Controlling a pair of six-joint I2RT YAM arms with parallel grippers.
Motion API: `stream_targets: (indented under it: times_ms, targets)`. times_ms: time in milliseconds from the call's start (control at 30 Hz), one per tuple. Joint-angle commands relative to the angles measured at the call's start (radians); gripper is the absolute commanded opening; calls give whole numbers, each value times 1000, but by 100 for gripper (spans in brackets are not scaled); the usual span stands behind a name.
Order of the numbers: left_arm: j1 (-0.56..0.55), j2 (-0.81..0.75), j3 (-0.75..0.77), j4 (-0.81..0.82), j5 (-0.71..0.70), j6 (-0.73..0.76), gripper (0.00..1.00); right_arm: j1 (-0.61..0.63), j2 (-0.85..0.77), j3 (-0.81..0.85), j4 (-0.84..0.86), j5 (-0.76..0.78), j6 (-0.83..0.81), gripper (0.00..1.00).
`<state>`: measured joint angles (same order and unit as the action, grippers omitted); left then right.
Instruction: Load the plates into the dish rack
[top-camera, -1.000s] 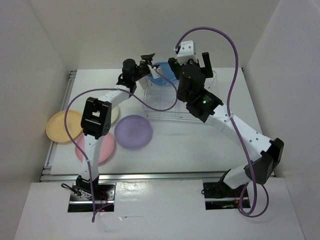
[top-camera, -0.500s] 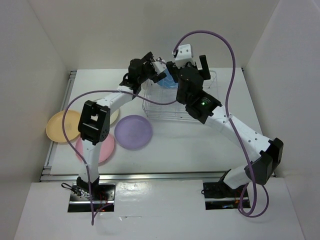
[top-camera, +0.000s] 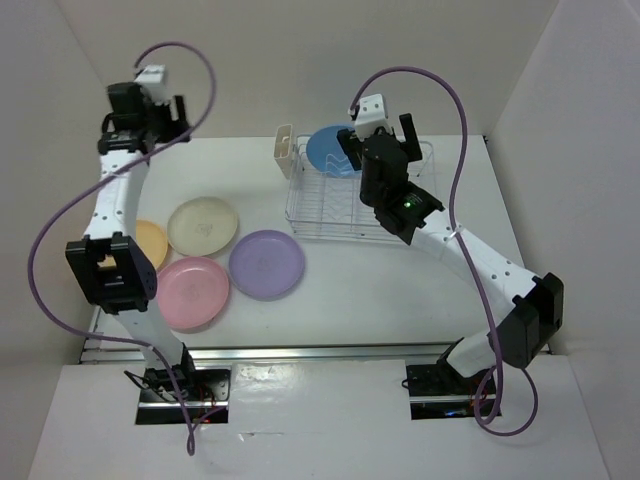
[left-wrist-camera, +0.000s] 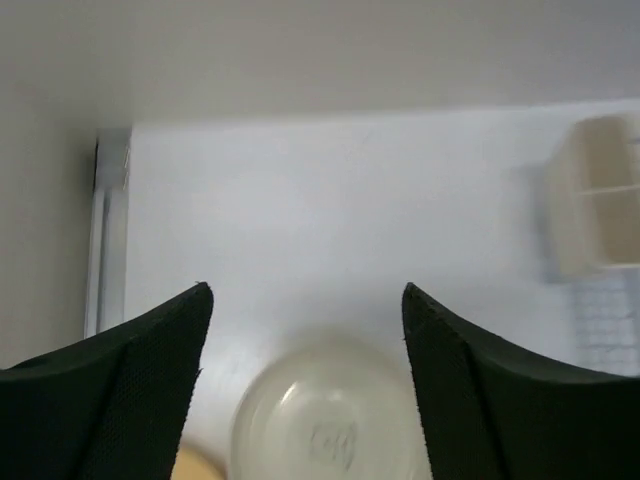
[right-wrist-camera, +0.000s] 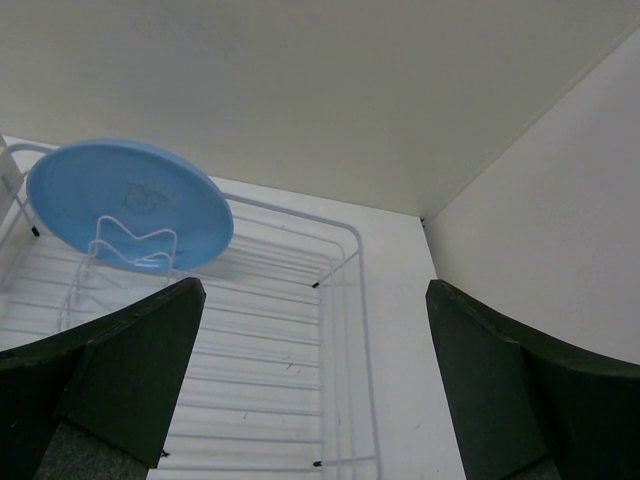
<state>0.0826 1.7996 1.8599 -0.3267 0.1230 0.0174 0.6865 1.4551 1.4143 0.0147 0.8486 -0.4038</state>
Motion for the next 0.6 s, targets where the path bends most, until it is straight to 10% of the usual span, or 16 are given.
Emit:
stream_targets:
  times_ms: [0,567]
  targets:
    - [169,96,-82,-353,137,-214,80,-1,-1,-15,39,-33,14,100]
    - [224,268,-164,-331,-25,-43,66,-1,1,20,-39,-42,68,100]
